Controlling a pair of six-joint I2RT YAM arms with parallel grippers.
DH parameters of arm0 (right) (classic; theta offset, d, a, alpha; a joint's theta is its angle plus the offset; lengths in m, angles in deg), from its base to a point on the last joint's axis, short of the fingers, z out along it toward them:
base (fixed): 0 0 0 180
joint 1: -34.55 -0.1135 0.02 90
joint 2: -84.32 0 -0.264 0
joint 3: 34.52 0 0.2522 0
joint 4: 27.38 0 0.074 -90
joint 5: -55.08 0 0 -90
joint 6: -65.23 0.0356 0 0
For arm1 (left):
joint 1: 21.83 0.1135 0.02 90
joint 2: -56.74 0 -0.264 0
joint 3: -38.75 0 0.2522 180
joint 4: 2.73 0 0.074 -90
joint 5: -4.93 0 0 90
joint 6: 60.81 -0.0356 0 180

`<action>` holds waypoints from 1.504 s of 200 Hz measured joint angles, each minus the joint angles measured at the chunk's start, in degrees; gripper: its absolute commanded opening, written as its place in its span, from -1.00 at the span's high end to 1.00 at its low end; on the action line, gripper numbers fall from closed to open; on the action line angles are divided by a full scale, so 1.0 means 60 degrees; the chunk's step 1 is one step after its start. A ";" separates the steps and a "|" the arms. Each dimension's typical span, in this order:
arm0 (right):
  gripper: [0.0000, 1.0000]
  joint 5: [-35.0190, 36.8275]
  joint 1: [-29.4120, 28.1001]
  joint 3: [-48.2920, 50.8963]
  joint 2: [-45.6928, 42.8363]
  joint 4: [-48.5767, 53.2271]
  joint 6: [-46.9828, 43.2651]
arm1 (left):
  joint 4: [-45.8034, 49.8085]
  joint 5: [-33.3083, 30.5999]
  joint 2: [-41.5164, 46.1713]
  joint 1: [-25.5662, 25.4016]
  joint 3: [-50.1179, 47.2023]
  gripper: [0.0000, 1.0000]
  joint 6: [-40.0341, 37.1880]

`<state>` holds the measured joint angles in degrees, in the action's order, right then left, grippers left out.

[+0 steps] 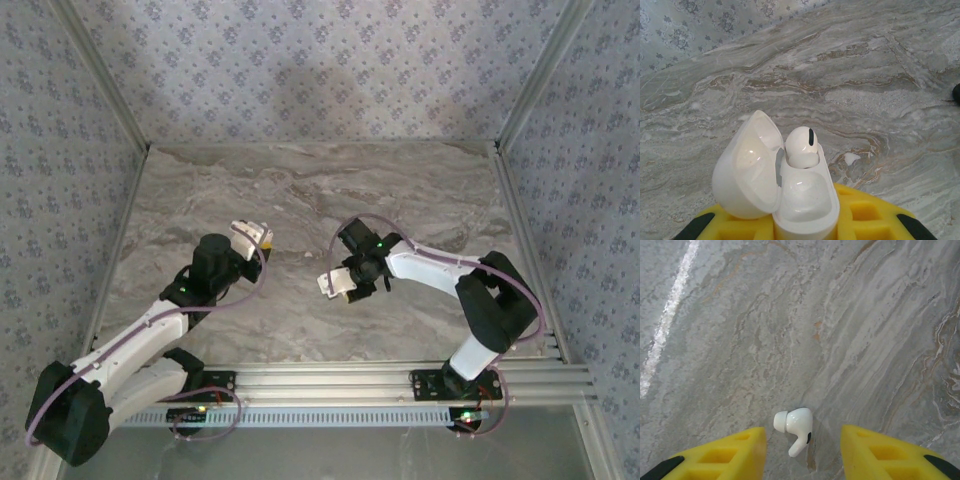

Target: Insert wireless bluetooth earbuds into charging case

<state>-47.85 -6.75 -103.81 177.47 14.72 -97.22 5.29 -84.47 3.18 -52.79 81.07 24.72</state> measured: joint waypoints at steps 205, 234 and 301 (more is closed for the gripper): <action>0.35 -0.0022 -0.0098 0.0193 0.0674 0.0015 -0.0073 | 0.0025 -0.0004 -0.0033 0.0036 0.0004 0.78 0.0011; 0.39 0.0007 -0.0146 0.0193 0.0674 0.0069 -0.0062 | 0.0106 -0.0004 -0.0033 0.0040 0.0004 0.78 0.0051; 0.59 0.0025 -0.0168 0.0168 0.0670 0.0135 0.0142 | 0.0178 0.0000 -0.0033 0.0084 0.0000 0.78 0.0135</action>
<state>-47.69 -7.76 -102.81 181.49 15.53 -96.36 6.36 -84.47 2.98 -52.29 81.07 25.53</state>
